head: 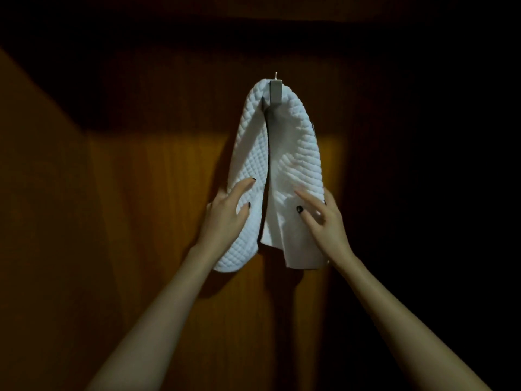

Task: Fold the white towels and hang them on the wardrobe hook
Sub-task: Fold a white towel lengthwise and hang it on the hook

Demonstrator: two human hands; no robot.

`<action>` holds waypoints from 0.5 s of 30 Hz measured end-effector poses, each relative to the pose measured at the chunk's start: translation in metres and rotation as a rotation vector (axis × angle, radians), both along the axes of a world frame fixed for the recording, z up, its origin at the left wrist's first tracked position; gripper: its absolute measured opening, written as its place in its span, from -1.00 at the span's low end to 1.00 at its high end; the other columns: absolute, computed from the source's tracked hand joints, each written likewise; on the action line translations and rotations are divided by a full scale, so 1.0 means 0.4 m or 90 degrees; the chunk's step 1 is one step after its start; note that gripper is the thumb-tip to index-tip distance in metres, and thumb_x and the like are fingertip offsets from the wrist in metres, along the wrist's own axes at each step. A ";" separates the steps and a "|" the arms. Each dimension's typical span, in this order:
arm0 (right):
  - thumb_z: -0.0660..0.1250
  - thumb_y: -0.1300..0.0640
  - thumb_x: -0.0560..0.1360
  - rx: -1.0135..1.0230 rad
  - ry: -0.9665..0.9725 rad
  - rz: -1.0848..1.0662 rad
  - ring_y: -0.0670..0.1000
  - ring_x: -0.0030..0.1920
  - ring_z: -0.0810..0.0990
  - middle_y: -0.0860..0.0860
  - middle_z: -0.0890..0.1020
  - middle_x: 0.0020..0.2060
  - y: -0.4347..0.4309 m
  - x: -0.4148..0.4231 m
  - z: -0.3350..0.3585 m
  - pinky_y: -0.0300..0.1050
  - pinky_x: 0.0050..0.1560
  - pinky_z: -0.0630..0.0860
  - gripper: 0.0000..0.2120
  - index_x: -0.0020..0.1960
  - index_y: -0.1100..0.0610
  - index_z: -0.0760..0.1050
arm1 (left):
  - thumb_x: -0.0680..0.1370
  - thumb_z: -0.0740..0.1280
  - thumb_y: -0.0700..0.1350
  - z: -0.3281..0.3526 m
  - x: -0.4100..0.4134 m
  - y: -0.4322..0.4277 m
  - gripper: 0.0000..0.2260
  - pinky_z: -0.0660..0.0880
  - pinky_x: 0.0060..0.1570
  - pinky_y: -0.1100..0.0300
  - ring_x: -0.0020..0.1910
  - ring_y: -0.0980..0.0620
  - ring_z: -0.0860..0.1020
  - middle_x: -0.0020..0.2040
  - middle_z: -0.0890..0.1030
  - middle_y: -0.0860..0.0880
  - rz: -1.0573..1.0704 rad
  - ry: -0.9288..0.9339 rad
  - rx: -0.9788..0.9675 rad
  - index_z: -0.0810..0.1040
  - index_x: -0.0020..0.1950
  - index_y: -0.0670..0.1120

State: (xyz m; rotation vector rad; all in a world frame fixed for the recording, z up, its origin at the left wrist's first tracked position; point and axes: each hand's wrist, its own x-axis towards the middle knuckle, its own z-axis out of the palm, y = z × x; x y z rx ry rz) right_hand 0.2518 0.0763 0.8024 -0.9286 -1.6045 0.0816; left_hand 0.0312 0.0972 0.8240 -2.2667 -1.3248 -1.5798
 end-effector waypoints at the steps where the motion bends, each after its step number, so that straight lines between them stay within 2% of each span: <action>1: 0.31 0.21 0.58 -0.029 -0.034 0.008 -0.18 0.42 0.28 -0.06 0.30 0.44 0.001 0.011 -0.024 -0.07 0.46 0.32 -0.57 0.34 -0.19 0.43 | 0.58 0.24 -0.14 -0.012 -0.006 0.003 -0.58 0.48 0.15 -0.02 0.15 -0.18 0.51 0.24 0.50 -0.14 0.009 0.006 0.003 0.34 0.40 0.17; 4: 0.32 0.16 0.58 -0.116 -0.094 0.023 -0.20 0.41 0.27 -0.15 0.29 0.42 -0.003 0.006 -0.086 -0.02 0.48 0.28 -0.45 0.40 -0.34 0.26 | 0.57 0.23 -0.21 -0.038 -0.015 -0.001 -0.58 0.41 0.13 0.10 0.17 -0.15 0.49 0.28 0.48 -0.13 0.026 -0.005 -0.001 0.36 0.40 0.11; 7: 0.33 0.18 0.56 -0.097 -0.064 -0.013 -0.19 0.41 0.31 -0.12 0.34 0.44 -0.009 -0.053 -0.129 -0.12 0.45 0.31 -0.37 0.48 -0.29 0.19 | 0.56 0.23 -0.21 -0.054 0.005 -0.016 -0.57 0.43 0.11 0.03 0.13 -0.19 0.49 0.28 0.45 -0.14 0.035 -0.004 -0.025 0.35 0.39 0.11; 10: 0.32 0.14 0.55 -0.075 -0.055 -0.137 -0.20 0.16 0.45 -0.13 0.40 0.23 -0.029 -0.109 -0.146 -0.31 0.14 0.45 -0.28 0.49 -0.36 0.06 | 0.55 0.20 -0.27 -0.095 0.022 -0.022 -0.59 0.44 0.16 -0.03 0.22 -0.21 0.45 0.40 0.30 -0.17 0.077 -0.020 -0.039 0.40 0.37 0.02; 11: 0.33 0.12 0.55 -0.069 -0.054 -0.158 -0.21 0.08 0.46 -0.14 0.38 0.17 -0.034 -0.115 -0.151 -0.35 0.05 0.46 -0.25 0.49 -0.38 -0.01 | 0.54 0.19 -0.30 -0.121 0.029 -0.030 -0.63 0.41 0.22 -0.04 0.29 -0.22 0.40 0.43 0.25 -0.19 0.104 -0.010 0.032 0.46 0.32 -0.06; 12: 0.33 0.12 0.55 -0.059 -0.039 -0.152 -0.24 0.07 0.45 -0.16 0.37 0.18 -0.040 -0.114 -0.158 -0.40 0.04 0.44 -0.24 0.49 -0.37 -0.06 | 0.53 0.18 -0.31 -0.150 0.038 -0.041 -0.67 0.37 0.29 -0.07 0.34 -0.23 0.36 0.43 0.24 -0.21 0.112 0.015 0.136 0.51 0.26 -0.13; 14: 0.31 0.16 0.57 -0.045 0.014 -0.075 -0.37 0.27 0.33 -0.22 0.30 0.34 -0.048 -0.099 -0.169 -0.42 0.27 0.33 -0.26 0.50 -0.27 -0.07 | 0.51 0.18 -0.31 -0.210 0.059 -0.061 -0.70 0.36 0.31 -0.09 0.34 -0.19 0.38 0.35 0.35 -0.20 0.056 0.106 0.297 0.57 0.17 -0.17; 15: 0.29 0.19 0.58 -0.042 0.032 -0.037 -0.37 0.38 0.25 -0.25 0.24 0.41 -0.050 -0.087 -0.173 -0.35 0.38 0.26 -0.29 0.50 -0.23 -0.05 | 0.50 0.19 -0.30 -0.233 0.071 -0.068 -0.70 0.39 0.28 -0.06 0.30 -0.15 0.41 0.31 0.41 -0.17 0.008 0.129 0.300 0.57 0.16 -0.16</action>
